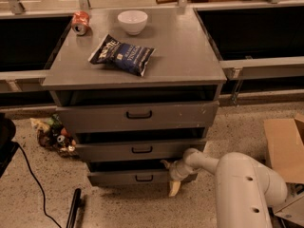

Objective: Open bottom drawer

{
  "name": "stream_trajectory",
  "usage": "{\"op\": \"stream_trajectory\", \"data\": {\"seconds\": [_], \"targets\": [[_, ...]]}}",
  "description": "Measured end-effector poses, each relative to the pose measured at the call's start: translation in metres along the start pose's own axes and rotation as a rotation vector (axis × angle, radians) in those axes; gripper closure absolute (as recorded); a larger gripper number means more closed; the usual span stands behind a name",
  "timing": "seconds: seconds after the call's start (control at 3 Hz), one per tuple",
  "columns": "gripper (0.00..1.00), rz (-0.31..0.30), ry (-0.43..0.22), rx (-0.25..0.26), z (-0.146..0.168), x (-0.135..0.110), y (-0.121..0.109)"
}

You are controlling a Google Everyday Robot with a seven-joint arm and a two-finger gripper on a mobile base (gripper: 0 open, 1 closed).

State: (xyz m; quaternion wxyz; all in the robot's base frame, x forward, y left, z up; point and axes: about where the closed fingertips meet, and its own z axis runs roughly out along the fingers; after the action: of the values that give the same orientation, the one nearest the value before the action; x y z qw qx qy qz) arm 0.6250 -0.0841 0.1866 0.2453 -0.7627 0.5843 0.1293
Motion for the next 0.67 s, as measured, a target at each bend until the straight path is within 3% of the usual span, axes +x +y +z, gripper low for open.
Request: {"op": "stream_trajectory", "data": {"seconds": [0.33,0.67], "targets": [[0.19,-0.036,-0.006,-0.041,0.021,-0.010,0.001],[0.43,-0.058,-0.023,-0.087,0.035,-0.023,0.018]]}}
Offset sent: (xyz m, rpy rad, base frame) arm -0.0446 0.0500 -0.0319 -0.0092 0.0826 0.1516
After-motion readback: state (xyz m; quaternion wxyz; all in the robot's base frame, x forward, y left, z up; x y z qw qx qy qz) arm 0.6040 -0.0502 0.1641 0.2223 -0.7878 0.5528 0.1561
